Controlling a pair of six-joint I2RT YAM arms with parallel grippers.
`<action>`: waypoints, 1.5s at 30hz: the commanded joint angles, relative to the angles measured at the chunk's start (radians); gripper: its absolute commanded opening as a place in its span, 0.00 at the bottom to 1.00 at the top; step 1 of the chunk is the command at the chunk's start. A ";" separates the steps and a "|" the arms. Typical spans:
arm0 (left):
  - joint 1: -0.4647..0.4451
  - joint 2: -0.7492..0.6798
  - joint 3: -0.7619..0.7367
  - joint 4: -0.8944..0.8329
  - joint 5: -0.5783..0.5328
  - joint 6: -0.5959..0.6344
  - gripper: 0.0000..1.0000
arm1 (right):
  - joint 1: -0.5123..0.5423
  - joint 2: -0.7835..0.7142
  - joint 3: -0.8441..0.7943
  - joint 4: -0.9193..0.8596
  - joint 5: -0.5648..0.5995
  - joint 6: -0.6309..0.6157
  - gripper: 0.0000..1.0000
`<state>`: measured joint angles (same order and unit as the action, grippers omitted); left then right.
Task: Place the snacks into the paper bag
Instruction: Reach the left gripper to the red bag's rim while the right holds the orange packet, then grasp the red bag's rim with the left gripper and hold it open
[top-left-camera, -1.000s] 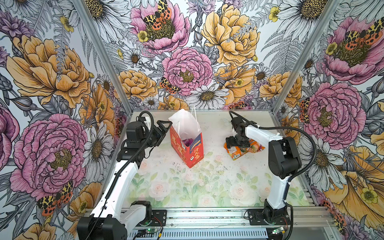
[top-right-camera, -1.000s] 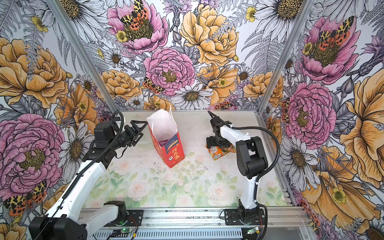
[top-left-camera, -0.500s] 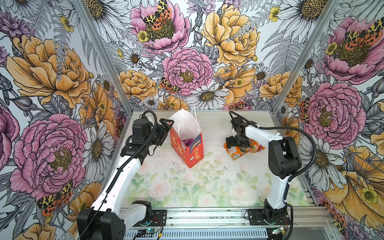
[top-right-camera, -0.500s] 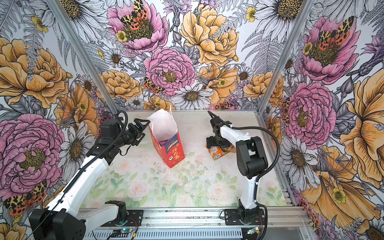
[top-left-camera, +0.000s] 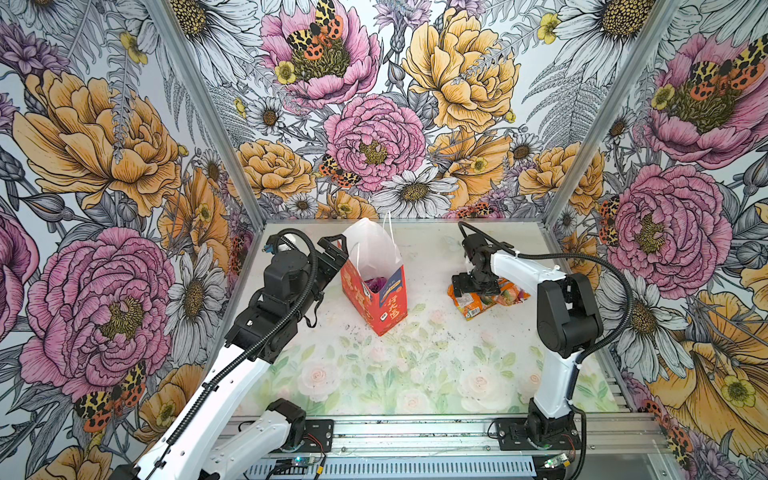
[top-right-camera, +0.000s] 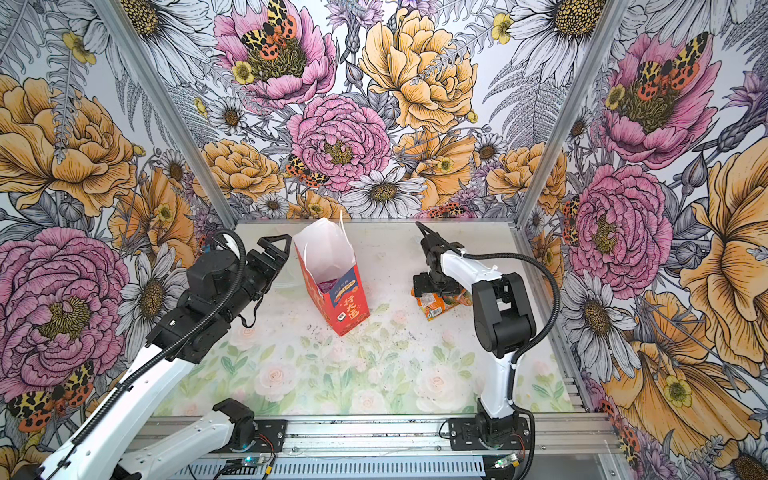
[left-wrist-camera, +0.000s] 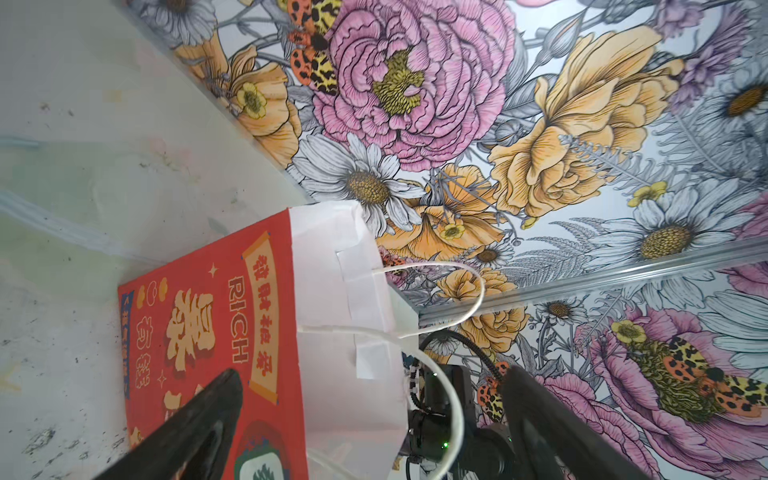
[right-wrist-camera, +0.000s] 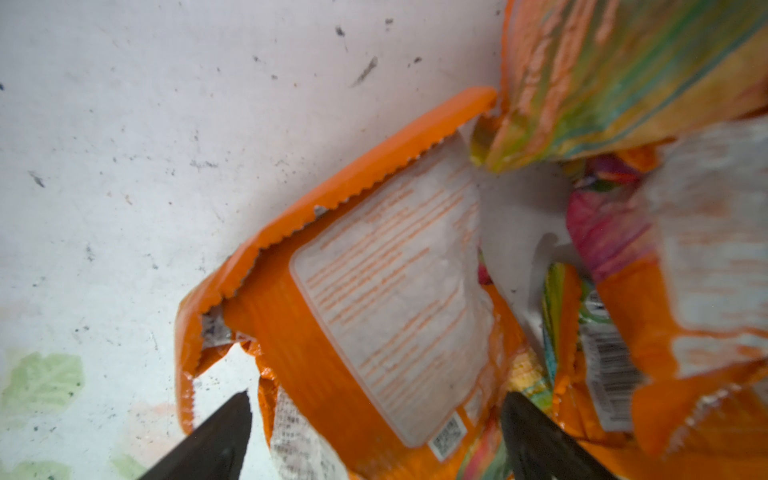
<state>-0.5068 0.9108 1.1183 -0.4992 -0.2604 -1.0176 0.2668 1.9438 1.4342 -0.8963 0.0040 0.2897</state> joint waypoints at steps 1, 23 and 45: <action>-0.087 0.045 0.068 -0.092 -0.220 0.071 0.99 | -0.008 -0.016 -0.006 0.017 -0.002 -0.011 0.96; -0.298 0.260 0.208 -0.360 -0.420 0.016 0.99 | -0.008 -0.013 -0.008 0.017 -0.012 -0.006 0.95; -0.226 0.382 0.148 -0.315 -0.288 -0.019 0.84 | -0.008 -0.016 -0.020 0.023 -0.017 -0.013 0.95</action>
<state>-0.7517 1.3052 1.2827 -0.8326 -0.5869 -1.0214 0.2668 1.9438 1.4281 -0.8913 -0.0040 0.2897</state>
